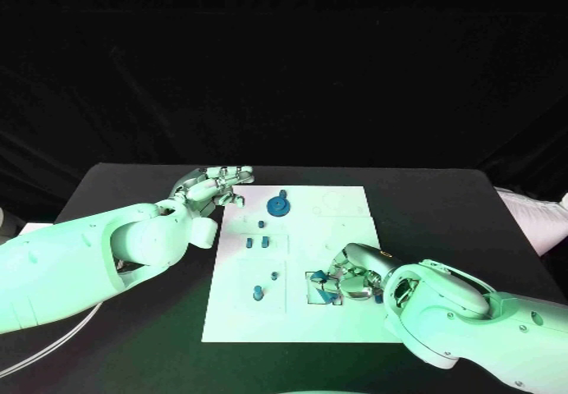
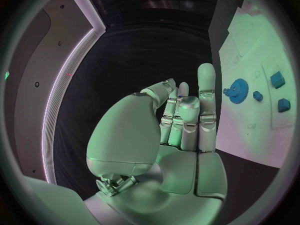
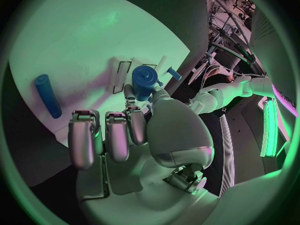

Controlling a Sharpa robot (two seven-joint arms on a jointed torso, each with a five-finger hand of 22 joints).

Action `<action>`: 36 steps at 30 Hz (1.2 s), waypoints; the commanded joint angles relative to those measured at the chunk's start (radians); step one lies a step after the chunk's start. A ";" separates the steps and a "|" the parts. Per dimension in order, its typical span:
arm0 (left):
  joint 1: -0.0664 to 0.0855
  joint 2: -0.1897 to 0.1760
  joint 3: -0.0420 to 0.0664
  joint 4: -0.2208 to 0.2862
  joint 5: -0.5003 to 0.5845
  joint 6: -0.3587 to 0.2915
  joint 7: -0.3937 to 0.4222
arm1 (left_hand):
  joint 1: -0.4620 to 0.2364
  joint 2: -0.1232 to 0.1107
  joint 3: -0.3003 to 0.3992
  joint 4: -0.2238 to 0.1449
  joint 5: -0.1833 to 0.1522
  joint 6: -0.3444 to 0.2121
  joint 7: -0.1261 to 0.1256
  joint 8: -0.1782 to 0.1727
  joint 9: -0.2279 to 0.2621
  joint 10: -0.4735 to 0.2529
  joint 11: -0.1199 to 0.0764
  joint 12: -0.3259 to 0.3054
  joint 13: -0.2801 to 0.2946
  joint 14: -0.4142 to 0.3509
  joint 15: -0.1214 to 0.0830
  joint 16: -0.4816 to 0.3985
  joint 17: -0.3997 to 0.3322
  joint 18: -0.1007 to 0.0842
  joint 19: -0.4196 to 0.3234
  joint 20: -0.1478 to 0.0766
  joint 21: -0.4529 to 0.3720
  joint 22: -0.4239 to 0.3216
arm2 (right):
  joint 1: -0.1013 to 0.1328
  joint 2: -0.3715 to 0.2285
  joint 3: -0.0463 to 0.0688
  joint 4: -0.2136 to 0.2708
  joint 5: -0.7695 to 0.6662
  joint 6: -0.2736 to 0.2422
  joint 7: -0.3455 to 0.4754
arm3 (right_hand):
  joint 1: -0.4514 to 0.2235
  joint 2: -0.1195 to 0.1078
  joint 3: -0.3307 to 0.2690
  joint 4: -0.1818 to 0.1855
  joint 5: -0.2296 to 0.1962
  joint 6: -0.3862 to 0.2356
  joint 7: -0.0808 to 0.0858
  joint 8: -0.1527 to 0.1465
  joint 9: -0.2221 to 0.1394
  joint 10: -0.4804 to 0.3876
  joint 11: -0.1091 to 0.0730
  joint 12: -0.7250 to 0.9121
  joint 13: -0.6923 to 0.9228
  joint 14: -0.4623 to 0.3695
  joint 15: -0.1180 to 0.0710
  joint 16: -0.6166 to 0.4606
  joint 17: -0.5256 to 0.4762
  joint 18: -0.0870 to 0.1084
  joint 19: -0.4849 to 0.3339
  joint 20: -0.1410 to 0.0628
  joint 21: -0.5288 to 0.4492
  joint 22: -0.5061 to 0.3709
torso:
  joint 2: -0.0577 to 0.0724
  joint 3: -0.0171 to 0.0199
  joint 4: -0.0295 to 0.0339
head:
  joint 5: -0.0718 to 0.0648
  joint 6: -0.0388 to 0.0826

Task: Assemble the parts on the task board

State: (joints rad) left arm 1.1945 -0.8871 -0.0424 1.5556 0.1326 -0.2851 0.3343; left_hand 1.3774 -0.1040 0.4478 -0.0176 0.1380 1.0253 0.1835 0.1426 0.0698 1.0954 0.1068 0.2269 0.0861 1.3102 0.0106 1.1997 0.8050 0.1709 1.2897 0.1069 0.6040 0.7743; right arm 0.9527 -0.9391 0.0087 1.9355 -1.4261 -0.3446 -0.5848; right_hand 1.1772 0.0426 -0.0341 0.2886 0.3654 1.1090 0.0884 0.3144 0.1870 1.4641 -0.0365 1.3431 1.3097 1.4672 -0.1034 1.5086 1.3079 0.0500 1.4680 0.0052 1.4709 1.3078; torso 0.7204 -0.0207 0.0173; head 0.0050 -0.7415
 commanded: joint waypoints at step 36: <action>0.000 -0.003 0.000 0.003 -0.004 0.027 -0.003 | -0.007 -0.006 -0.003 -0.003 0.002 -0.010 -0.001 0.005 0.000 -0.012 0.001 0.009 -0.001 -0.005 0.007 0.001 -0.005 0.010 -0.004 0.004 -0.007 -0.002 | -0.003 -0.019 -0.001 0.036 -0.146 0.001 -0.007 | -0.060 -0.050 -0.179 -0.029 -0.302 0.068 -0.070 0.021 0.152 0.052 -0.017 -0.003 0.118 0.081 -0.011 0.001 0.133 -0.014 0.046 -0.012 -0.007 0.118 | 0.000 0.0011 0.0019 | 0.000 0.003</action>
State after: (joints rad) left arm 1.1944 -0.8905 -0.0424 1.5562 0.1326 -0.2801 0.3291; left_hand 1.3774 -0.1040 0.4478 -0.0176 0.1380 1.0218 0.1801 0.1424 0.0698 1.0879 0.1071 0.2323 0.0861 1.3066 0.0142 1.1997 0.8014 0.1709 1.2897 0.1069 0.6041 0.7735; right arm 0.9511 -0.9561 0.0079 1.9643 -1.5465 -0.3380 -0.6013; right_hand 1.0994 -0.0058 -0.2157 0.2667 0.0576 1.1841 0.0161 0.3383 0.3378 1.4667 -0.0569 1.3338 1.3097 1.4616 -0.1161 1.5086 1.3075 0.0523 1.4644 0.0019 1.4630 1.3074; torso 0.7205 -0.0190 0.0192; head 0.0040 -0.7378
